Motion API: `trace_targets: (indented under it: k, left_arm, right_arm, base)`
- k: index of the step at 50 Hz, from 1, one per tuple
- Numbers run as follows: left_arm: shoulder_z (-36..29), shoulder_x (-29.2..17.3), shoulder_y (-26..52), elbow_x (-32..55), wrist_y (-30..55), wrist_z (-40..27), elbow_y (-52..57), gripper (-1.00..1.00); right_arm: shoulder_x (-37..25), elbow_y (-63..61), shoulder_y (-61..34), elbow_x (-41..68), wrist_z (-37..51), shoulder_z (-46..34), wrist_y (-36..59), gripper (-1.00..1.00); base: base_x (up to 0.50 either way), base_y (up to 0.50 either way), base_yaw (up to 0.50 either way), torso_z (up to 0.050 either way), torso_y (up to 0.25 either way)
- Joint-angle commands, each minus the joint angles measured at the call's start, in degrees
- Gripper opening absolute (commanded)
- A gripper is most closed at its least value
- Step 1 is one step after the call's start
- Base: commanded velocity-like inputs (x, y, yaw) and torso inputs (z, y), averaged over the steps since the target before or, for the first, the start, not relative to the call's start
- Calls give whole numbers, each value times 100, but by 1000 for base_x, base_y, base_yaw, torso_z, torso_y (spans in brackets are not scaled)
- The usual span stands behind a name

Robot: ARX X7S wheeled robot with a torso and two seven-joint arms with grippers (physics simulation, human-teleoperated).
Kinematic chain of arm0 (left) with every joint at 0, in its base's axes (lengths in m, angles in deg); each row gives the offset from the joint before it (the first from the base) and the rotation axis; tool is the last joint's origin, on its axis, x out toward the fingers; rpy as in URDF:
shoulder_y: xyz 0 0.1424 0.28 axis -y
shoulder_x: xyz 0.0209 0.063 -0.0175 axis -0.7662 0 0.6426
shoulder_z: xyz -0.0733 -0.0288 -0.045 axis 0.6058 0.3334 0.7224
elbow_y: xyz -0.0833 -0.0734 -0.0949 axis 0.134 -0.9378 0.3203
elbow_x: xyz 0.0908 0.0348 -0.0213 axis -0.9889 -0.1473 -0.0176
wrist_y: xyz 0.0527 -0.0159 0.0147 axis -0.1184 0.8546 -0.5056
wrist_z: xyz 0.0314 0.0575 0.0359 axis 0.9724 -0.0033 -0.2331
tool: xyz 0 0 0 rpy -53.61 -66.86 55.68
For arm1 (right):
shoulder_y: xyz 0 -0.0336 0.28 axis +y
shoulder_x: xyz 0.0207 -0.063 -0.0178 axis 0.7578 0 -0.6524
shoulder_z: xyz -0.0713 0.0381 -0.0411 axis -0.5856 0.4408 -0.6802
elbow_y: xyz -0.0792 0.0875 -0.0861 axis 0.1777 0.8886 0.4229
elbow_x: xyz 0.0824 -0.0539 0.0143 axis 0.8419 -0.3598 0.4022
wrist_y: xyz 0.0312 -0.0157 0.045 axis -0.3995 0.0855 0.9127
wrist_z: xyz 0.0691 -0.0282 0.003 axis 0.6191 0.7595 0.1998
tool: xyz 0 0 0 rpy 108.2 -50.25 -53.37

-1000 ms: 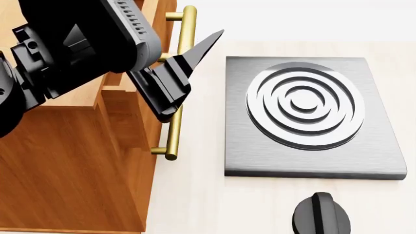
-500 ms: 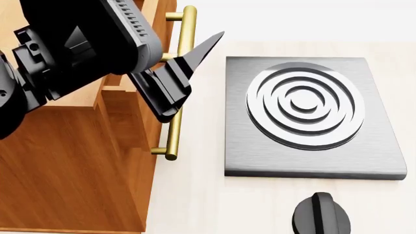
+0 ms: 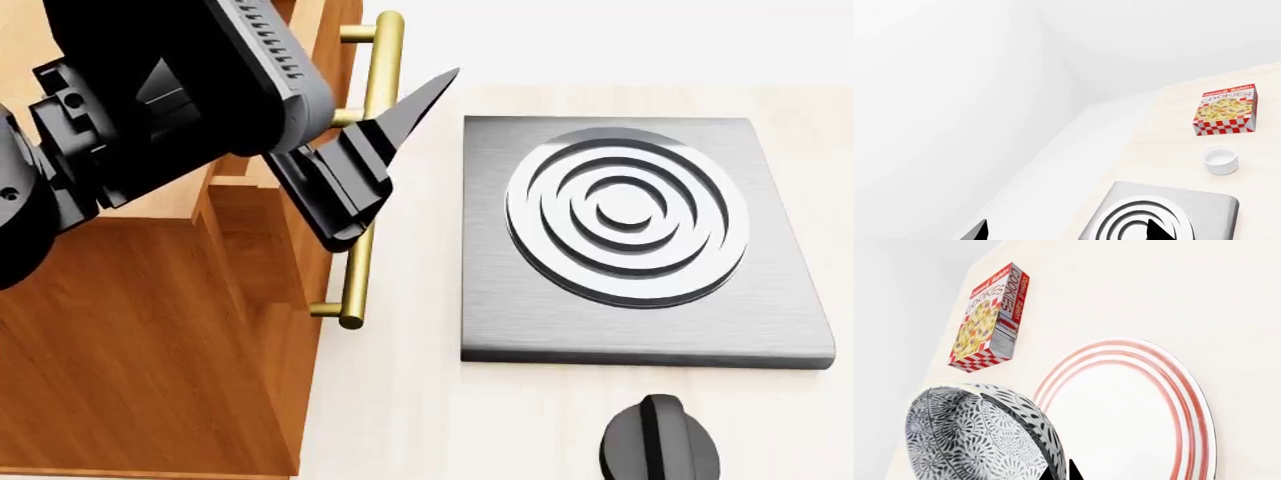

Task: Pick the akita bowl on the wooden cabinet and place it on the plate.

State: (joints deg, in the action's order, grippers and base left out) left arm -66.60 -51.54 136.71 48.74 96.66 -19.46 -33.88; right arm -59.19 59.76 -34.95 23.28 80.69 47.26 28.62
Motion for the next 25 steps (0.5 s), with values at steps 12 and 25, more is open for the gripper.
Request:
trace_targets:
  k: [12, 25]
  left_arm:
    - [-14, 28, -110, -63, -55, 25, -53, 100]
    - [-7, 37, -143, -70, -59, 23, -66, 100]
  right_arm:
    - [50, 540, -200, -260, -133, -193, -43, -100]
    - [90, 682, -227, -284, -148, -206, -64, -100]
  base:
    - [0, 0, 0, 0, 0]
    - [0, 0, 0, 1, 1]
